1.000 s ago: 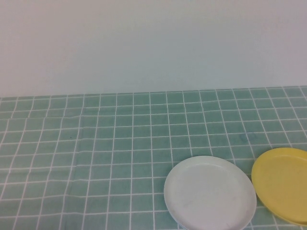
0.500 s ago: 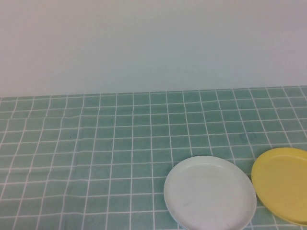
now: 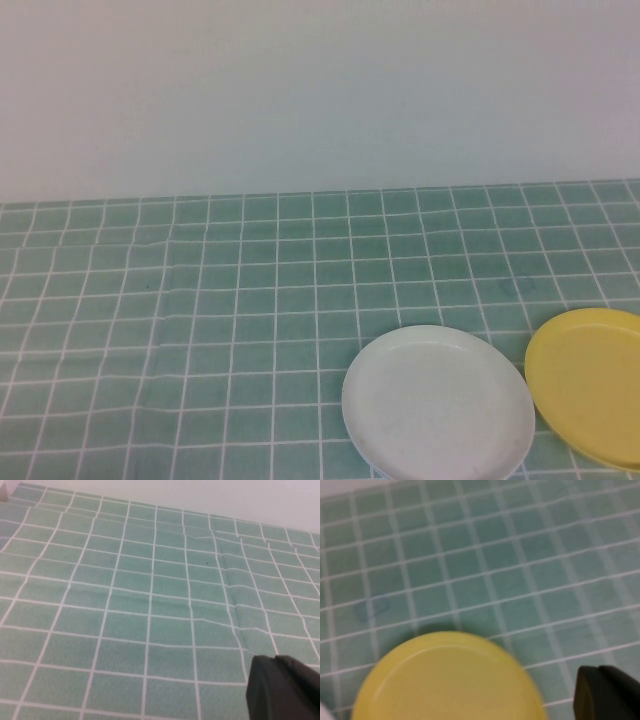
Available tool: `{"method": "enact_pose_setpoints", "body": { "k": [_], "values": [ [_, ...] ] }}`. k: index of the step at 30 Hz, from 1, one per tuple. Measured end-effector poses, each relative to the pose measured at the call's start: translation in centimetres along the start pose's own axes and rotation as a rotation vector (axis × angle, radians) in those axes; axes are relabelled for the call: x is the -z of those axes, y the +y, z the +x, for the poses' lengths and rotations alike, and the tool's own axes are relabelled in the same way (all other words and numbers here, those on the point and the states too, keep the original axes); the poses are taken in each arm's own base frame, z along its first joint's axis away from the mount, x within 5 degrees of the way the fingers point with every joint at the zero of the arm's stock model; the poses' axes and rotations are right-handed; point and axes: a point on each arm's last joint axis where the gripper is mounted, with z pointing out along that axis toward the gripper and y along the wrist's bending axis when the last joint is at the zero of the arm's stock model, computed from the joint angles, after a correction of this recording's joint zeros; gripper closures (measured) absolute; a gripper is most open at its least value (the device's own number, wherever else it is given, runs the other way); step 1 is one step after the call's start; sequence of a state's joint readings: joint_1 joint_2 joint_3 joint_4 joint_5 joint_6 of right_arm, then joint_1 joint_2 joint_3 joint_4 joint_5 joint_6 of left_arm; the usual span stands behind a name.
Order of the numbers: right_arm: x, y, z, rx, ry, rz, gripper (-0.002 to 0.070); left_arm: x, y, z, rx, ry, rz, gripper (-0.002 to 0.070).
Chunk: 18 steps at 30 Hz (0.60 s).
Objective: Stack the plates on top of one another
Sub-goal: Pick up the yellow plate
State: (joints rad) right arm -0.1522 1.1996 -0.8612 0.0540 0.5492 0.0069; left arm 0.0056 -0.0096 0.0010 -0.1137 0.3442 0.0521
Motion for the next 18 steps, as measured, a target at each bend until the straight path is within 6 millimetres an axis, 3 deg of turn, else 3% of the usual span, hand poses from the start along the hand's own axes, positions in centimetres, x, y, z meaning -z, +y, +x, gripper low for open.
{"method": "enact_pose_setpoints", "body": {
  "k": [3, 8, 18],
  "values": [
    [-2.2, -0.2, 0.1, -0.069, 0.060, -0.110, 0.0678, 0.0, 0.0, 0.0, 0.000, 0.000, 0.000, 0.0676],
    [-4.8, -2.6, 0.2, -0.143, 0.100, -0.212, 0.0678, 0.0, 0.0, 0.0, 0.000, 0.001, 0.000, 0.0676],
    [-9.2, -4.1, 2.1, -0.063, 0.262, -0.275, 0.0667, 0.0, 0.0, 0.0, 0.000, 0.001, 0.000, 0.0676]
  ]
}}
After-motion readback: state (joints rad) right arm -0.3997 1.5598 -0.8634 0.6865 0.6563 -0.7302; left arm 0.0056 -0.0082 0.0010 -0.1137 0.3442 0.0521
